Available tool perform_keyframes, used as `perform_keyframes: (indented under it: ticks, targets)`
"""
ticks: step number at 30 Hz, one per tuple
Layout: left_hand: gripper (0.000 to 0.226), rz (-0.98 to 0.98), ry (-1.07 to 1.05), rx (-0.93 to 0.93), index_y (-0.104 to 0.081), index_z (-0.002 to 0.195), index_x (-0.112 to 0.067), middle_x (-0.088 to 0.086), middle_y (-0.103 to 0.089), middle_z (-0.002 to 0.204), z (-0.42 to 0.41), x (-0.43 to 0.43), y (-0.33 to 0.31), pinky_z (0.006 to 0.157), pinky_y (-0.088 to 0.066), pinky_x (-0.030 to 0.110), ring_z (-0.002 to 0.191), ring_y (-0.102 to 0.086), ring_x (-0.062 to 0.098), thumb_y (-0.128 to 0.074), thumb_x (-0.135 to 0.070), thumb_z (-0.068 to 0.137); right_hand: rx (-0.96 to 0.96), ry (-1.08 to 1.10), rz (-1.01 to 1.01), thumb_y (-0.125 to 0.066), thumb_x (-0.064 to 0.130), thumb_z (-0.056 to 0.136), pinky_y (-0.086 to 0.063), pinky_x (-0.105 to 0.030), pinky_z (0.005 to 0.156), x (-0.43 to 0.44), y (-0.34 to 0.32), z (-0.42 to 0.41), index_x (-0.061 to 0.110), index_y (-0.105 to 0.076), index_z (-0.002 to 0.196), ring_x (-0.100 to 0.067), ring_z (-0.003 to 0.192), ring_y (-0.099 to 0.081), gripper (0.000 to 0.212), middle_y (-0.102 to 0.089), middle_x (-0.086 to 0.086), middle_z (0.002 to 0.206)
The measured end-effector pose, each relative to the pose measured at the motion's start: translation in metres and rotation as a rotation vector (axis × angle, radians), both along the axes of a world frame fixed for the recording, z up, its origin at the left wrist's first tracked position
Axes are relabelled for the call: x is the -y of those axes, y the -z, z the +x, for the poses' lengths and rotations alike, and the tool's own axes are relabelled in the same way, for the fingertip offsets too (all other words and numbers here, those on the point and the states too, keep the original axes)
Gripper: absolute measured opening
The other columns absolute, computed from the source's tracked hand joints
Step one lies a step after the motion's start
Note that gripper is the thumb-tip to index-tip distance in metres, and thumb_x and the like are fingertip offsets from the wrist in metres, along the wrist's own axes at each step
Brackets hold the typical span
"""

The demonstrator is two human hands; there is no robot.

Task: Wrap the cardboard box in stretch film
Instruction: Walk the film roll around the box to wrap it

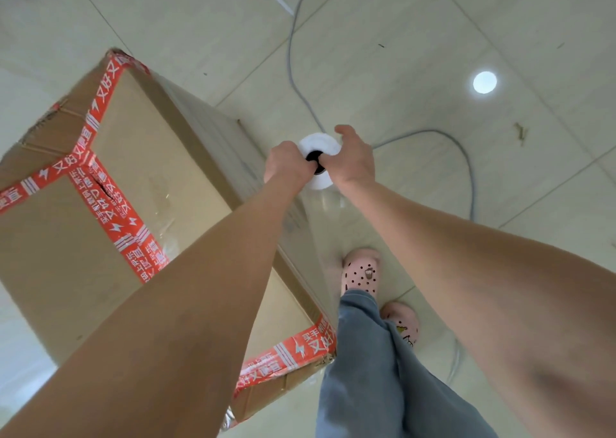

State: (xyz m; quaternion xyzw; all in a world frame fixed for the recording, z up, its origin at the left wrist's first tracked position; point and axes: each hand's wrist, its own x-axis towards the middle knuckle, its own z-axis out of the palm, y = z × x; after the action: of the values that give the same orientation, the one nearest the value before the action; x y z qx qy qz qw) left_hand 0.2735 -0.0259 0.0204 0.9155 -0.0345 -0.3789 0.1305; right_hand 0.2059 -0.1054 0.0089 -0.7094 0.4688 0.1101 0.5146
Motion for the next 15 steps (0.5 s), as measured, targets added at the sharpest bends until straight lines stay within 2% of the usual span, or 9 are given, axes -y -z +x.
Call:
perform_keyframes:
  ticks: [1, 3, 5, 8, 10, 13, 15]
  targets:
    - [0.022, 0.004, 0.006, 0.007, -0.053, 0.082, -0.009, 0.009, -0.063, 0.089, 0.003, 0.001, 0.001, 0.071, -0.058, 0.036, 0.080, -0.068, 0.030, -0.066, -0.025, 0.079, -0.034, 0.081, 0.102, -0.061, 0.017, 0.081, -0.042, -0.027, 0.081, 0.000, 0.001, 0.002, 0.021, -0.037, 0.142, -0.024, 0.116, -0.053, 0.065, -0.050, -0.006, 0.135]
    - [0.022, 0.023, 0.054, 0.043, -0.049, 0.076, -0.009, 0.007, -0.058, 0.083, 0.009, 0.003, 0.002, 0.062, -0.053, 0.033, 0.076, -0.063, 0.028, -0.067, -0.023, 0.078, -0.122, 0.167, 0.305, -0.062, 0.020, 0.081, -0.046, -0.030, 0.074, -0.002, 0.002, 0.006, 0.020, -0.040, 0.138, -0.024, 0.104, -0.055, 0.061, -0.052, -0.006, 0.133]
    - [0.018, 0.050, 0.145, 0.089, -0.046, 0.079, -0.010, 0.005, -0.052, 0.083, 0.016, 0.004, 0.004, 0.059, -0.042, 0.030, 0.076, -0.054, 0.027, -0.063, -0.016, 0.078, -0.149, 0.104, 0.344, -0.061, 0.017, 0.078, -0.051, -0.034, 0.071, -0.004, 0.004, 0.014, 0.018, -0.048, 0.127, -0.024, 0.097, -0.057, 0.050, -0.058, -0.006, 0.122]
    - [0.013, 0.048, 0.241, 0.107, -0.051, 0.091, -0.011, 0.004, -0.051, 0.086, 0.028, 0.000, 0.010, 0.061, -0.038, 0.030, 0.079, -0.050, 0.026, -0.054, -0.008, 0.079, -0.125, -0.057, 0.237, -0.059, 0.014, 0.077, -0.050, -0.035, 0.070, -0.007, 0.007, 0.028, 0.015, -0.054, 0.113, -0.025, 0.092, -0.058, 0.037, -0.062, -0.005, 0.110]
    - [0.010, 0.048, 0.268, 0.113, -0.050, 0.087, -0.012, 0.002, -0.050, 0.081, 0.035, -0.004, 0.013, 0.061, -0.036, 0.028, 0.078, -0.049, 0.026, -0.054, -0.008, 0.079, -0.111, -0.132, 0.148, -0.057, 0.013, 0.077, -0.046, -0.031, 0.067, -0.009, 0.007, 0.037, 0.015, -0.057, 0.109, -0.024, 0.088, -0.057, 0.032, -0.063, -0.004, 0.107]
    - [0.009, 0.071, 0.259, 0.122, -0.048, 0.081, -0.012, 0.002, -0.049, 0.077, 0.044, -0.006, 0.014, 0.059, -0.037, 0.028, 0.075, -0.050, 0.026, -0.057, -0.013, 0.078, -0.101, -0.218, 0.035, -0.056, 0.012, 0.079, -0.041, -0.029, 0.070, -0.007, 0.006, 0.049, 0.016, -0.059, 0.113, -0.025, 0.095, -0.058, 0.035, -0.063, -0.003, 0.111]
    - [0.010, 0.079, 0.213, 0.117, -0.052, 0.083, -0.011, 0.003, -0.051, 0.079, 0.047, -0.005, 0.013, 0.058, -0.038, 0.028, 0.074, -0.052, 0.026, -0.058, -0.016, 0.078, -0.097, -0.301, -0.063, -0.052, 0.011, 0.081, -0.038, -0.029, 0.068, -0.004, 0.003, 0.056, 0.016, -0.059, 0.110, -0.023, 0.088, -0.053, 0.031, -0.063, -0.002, 0.108]
